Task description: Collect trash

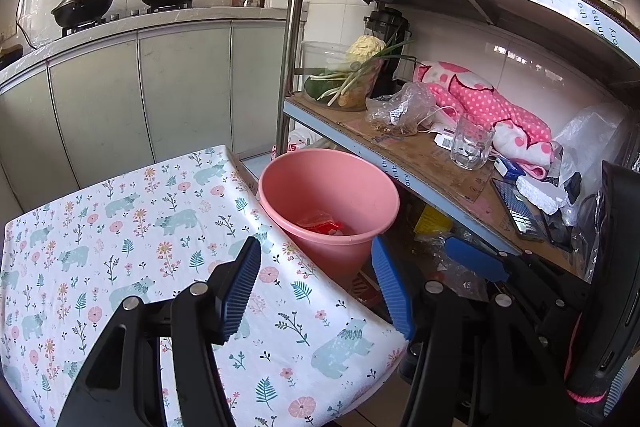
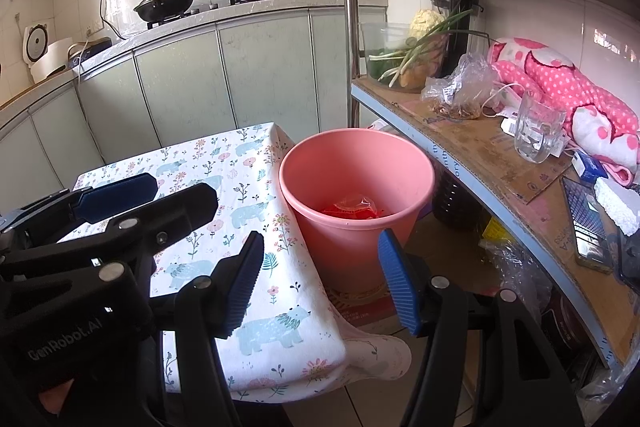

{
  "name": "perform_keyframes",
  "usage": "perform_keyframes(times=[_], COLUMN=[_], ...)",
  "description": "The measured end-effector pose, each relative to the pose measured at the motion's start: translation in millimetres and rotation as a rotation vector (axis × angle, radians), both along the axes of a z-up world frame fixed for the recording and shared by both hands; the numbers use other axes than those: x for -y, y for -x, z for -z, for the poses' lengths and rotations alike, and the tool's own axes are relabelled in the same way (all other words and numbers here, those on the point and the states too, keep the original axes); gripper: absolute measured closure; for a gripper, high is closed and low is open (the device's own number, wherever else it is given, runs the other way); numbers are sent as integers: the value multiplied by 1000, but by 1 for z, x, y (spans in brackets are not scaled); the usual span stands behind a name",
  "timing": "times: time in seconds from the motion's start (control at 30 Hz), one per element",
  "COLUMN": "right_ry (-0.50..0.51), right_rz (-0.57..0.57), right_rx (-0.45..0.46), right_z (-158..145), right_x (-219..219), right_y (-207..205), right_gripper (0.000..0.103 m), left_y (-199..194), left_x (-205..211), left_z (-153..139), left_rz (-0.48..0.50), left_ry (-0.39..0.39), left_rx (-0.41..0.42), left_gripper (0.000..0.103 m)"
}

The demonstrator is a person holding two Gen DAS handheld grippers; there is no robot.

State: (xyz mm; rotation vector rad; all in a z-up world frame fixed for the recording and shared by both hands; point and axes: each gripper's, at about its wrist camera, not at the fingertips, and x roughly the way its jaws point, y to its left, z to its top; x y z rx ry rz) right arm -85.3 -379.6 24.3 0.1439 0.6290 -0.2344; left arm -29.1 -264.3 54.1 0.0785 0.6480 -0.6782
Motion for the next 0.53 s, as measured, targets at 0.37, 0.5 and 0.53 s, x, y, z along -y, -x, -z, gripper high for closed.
perform_keyframes(times=[0.37,0.5,0.53], right_ry=[-1,-2,-3], right_rz=[-1,-4,-5], right_rx=[-3,-8,-10], right_z=[-1,-4,-4], right_x=[-1,-2,-2], right_y=[1,-1,-2], right_gripper=[43,43,43], left_y=[0,-3,-1], left_x=[0,-2,-1], left_z=[-2,-3,-1], left_rz=[5,-1,0], left_ry=[-3,-4,-4], left_rx=[1,-9,-8], left_gripper=[46,46,46])
